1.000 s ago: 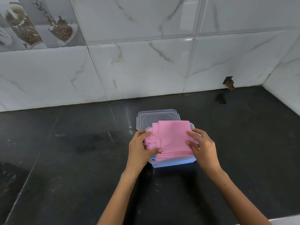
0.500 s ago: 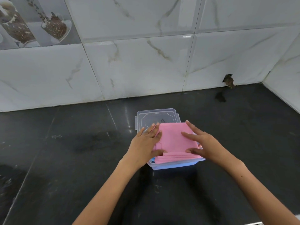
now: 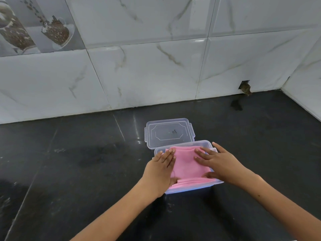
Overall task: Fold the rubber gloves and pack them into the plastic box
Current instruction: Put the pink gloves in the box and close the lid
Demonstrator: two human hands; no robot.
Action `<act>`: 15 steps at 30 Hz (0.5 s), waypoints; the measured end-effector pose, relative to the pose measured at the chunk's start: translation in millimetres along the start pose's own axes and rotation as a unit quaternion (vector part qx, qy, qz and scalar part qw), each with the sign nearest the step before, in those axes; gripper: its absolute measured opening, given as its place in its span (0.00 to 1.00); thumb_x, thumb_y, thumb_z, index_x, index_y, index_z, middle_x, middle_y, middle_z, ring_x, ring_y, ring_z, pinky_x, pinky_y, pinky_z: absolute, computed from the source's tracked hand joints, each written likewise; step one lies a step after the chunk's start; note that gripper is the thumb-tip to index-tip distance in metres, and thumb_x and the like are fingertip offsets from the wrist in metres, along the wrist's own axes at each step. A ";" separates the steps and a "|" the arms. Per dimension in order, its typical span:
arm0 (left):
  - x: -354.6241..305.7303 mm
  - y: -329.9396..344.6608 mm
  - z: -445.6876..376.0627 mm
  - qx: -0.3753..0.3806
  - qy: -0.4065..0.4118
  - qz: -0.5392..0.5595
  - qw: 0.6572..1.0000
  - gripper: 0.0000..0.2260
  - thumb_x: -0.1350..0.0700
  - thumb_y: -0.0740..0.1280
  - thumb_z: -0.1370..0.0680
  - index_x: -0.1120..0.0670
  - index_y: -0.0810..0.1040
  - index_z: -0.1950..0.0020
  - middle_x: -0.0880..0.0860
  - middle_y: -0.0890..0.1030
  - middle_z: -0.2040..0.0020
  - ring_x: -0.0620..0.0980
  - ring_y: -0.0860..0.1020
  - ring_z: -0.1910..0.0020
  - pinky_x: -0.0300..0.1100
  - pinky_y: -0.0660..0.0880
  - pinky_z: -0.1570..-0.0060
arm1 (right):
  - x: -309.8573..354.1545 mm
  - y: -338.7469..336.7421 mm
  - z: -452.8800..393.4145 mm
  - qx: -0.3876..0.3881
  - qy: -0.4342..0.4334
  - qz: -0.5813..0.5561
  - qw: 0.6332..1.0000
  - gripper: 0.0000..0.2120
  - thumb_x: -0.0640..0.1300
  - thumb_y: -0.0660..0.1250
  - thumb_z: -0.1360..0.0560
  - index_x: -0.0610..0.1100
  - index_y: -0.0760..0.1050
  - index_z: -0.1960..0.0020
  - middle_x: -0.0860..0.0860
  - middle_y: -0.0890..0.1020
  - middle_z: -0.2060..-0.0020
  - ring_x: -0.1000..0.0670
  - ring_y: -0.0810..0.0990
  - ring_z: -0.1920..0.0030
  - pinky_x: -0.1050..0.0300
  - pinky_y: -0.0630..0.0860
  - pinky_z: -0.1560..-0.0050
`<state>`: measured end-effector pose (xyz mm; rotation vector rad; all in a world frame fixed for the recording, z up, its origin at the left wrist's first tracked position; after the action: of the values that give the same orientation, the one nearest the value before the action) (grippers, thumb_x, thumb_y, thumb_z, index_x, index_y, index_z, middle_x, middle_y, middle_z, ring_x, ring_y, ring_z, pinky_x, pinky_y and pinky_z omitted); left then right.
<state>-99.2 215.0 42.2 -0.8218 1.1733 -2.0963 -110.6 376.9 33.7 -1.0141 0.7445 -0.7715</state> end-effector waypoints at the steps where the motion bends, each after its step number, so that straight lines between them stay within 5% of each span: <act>1: -1.2 1.6 -0.3 0.009 -0.003 -0.002 1.000 0.32 0.41 0.45 0.19 0.58 0.37 0.23 0.55 0.35 0.23 0.51 0.37 0.23 0.47 0.37 0.25 | 1.8 0.1 -0.4 0.001 -0.001 0.004 1.000 0.32 0.60 0.56 0.23 0.53 0.49 0.24 0.52 0.50 0.23 0.51 0.48 0.23 0.49 0.32 0.30; 15: -4.2 18.6 -30.7 0.083 -0.053 -0.060 0.993 0.30 0.48 0.48 0.17 0.58 0.35 0.24 0.54 0.35 0.23 0.51 0.37 0.23 0.46 0.38 0.24 | 12.5 0.5 -24.4 0.022 0.034 0.030 0.999 0.24 0.43 0.65 0.26 0.45 0.68 0.30 0.46 0.67 0.28 0.46 0.65 0.28 0.41 0.48 0.24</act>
<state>-116.0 225.7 12.1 -0.9317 0.9007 -2.1832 -124.1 355.8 22.8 -0.9255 0.8097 -0.7697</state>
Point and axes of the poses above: each hand's wrist, its own z-axis away from the middle knuckle, its own y-axis out of the palm, x = y × z, the point moved 7 cm from there along -z, towards the middle knuckle
